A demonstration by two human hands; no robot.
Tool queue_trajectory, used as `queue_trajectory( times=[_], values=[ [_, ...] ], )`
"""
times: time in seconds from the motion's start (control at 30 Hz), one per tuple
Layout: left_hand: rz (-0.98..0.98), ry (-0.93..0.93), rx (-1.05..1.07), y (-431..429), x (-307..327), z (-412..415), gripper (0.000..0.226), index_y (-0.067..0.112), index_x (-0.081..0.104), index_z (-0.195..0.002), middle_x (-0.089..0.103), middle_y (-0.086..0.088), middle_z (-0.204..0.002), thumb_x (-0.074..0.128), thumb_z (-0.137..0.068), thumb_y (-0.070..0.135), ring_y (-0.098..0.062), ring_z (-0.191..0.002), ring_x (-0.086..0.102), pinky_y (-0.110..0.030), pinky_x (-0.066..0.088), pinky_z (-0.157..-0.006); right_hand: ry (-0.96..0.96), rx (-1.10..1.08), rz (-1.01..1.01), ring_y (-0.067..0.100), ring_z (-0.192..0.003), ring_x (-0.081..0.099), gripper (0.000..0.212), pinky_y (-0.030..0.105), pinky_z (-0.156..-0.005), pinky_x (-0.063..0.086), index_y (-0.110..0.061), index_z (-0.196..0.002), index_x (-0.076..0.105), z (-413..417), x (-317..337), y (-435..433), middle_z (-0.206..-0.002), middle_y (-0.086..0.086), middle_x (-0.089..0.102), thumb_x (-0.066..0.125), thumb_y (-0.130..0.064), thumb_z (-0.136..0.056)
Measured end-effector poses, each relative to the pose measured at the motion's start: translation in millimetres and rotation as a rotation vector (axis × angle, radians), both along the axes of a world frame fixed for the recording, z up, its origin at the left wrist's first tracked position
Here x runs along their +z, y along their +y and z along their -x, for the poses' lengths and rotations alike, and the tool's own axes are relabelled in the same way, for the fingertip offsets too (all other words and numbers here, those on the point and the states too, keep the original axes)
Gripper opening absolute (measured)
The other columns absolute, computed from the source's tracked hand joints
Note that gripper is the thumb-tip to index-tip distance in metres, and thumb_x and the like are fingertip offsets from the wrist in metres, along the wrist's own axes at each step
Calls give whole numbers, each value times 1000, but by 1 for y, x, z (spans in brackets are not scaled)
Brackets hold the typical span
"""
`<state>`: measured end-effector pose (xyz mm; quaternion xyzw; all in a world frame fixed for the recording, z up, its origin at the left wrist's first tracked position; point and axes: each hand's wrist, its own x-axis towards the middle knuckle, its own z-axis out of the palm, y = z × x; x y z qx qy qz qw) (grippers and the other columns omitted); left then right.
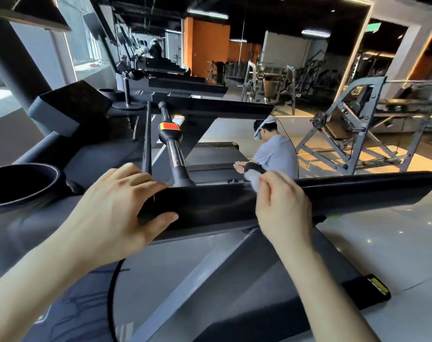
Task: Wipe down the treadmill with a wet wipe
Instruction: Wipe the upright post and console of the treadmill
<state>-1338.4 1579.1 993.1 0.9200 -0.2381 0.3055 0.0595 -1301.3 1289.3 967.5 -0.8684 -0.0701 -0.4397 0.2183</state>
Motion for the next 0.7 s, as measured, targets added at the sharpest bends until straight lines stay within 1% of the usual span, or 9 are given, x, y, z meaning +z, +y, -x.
queue_trajectory(
  times=[0.13,0.2,0.23,0.33,0.4,0.47,0.53,0.6,0.7],
  values=[
    [10,-33,101,-17,3,1,54,23,75,-97,65,11,-80,49,-87,69,-22,-85,54,-40,47,-74,-100,-139,-221,40,-69,55,21,32,-55,26,-9,-79,56,-2,-16,-15,-82,11,59,47,-17,-96],
    [53,-26,122,-31,7,0,55,23,75,-99,68,9,-84,49,-86,70,-22,-88,55,-40,50,-74,-163,-95,-317,38,-71,56,17,38,-56,32,-9,-81,58,9,-25,11,-82,10,59,50,-14,-95],
    [84,-9,106,-41,8,-1,53,24,75,-102,69,9,-88,50,-86,69,-22,-90,56,-40,50,-75,-187,-14,-327,35,-72,57,16,40,-59,37,-9,-83,59,16,-30,28,-82,10,60,51,-12,-96],
    [132,59,54,-66,11,-4,46,28,73,-100,67,11,-91,49,-85,64,-20,-90,58,-38,50,-76,-179,284,-173,29,-73,59,15,39,-61,49,-5,-86,63,38,-50,72,-83,8,61,56,-8,-98],
    [118,59,52,-73,11,-4,47,24,74,-94,66,9,-86,45,-81,60,-23,-84,59,-38,51,-71,-192,341,-36,29,-76,61,14,41,-63,52,-4,-87,66,37,-62,72,-85,9,62,57,-5,-98],
    [121,44,61,-74,9,-2,48,21,75,-95,68,6,-89,47,-81,59,-26,-86,61,-39,52,-72,-226,308,0,29,-76,60,16,43,-65,51,-4,-84,66,29,-66,49,-84,8,61,56,-3,-96],
    [124,24,68,-73,5,-1,46,18,75,-101,69,4,-93,56,-82,55,-26,-89,62,-39,52,-76,-245,236,-57,28,-71,54,15,43,-65,48,-3,-79,62,19,-68,16,-80,7,57,58,2,-92],
    [133,2,57,-71,1,-1,43,15,75,-103,68,2,-94,61,-82,50,-27,-91,61,-39,53,-77,-239,110,-151,30,-72,53,14,44,-67,47,-4,-80,58,7,-71,-17,-81,7,55,62,8,-86],
    [146,-36,27,-70,-4,-4,39,13,74,-101,67,1,-90,62,-83,46,-26,-88,58,-38,51,-74,-176,-16,-371,31,-83,56,10,51,-74,48,-9,-89,55,-1,-74,-35,-93,4,55,57,1,-87]
  ],
)
